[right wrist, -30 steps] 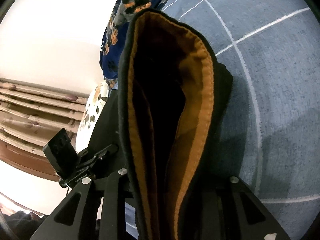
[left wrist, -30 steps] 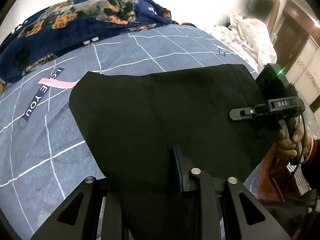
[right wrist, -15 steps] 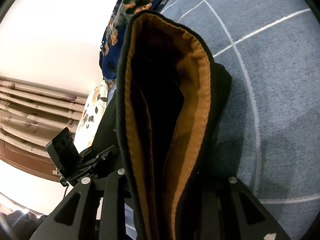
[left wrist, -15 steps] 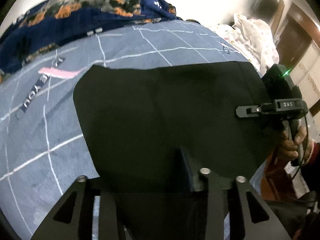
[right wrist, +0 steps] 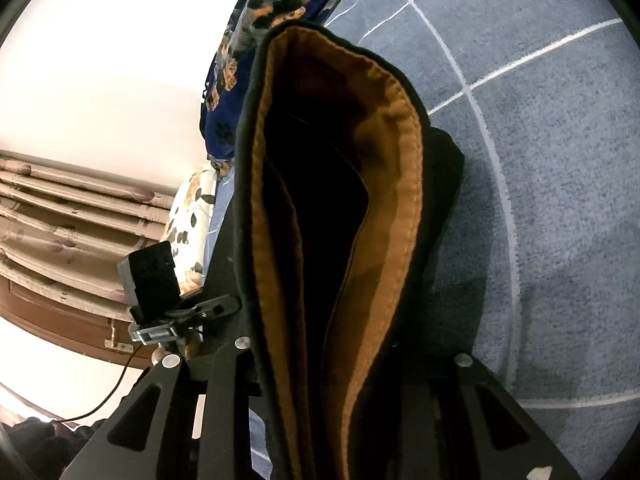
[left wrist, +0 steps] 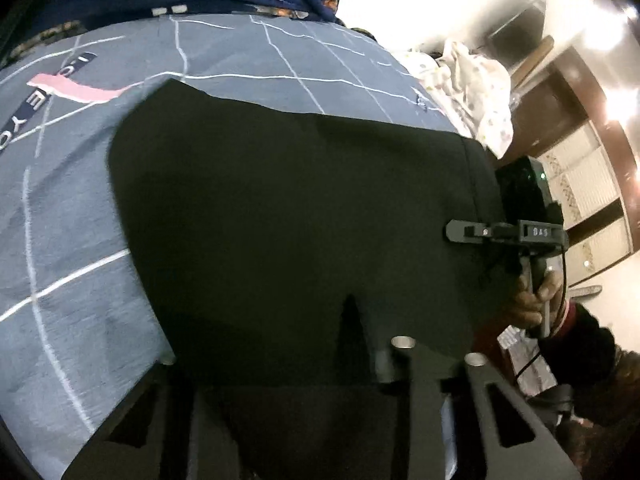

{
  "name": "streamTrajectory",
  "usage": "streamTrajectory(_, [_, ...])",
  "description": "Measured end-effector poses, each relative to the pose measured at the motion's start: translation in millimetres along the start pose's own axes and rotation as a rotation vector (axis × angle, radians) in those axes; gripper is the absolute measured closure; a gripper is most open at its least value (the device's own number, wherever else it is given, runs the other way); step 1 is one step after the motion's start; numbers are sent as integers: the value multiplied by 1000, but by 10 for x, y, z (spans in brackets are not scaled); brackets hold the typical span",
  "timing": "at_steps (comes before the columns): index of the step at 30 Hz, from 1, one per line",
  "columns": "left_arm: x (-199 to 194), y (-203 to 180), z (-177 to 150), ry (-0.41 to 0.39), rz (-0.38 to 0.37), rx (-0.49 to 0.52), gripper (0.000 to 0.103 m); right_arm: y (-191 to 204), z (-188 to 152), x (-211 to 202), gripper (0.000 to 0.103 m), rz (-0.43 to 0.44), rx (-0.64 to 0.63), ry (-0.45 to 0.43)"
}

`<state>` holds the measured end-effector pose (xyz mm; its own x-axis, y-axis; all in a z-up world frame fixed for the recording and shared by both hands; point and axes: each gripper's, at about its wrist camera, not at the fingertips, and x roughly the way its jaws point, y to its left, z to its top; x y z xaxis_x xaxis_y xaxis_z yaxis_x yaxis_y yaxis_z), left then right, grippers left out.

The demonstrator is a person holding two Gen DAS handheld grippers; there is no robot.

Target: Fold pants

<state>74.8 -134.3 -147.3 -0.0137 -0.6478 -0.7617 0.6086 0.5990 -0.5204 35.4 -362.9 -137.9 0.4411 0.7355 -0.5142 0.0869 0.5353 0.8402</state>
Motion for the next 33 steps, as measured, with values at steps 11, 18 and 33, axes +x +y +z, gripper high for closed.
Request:
streamTrajectory(11, [-240,-247,-82,-105,120,19,86,98,-56,-22,78,39,31,-26])
streamTrajectory(18, [-600,-372,-192,-169,221,34,86,375,-35,38,79,75,0,-17])
streamTrajectory(33, [-1345,-47,-178,-295,379,-26,86,1257,208,557,79,101,-108,20])
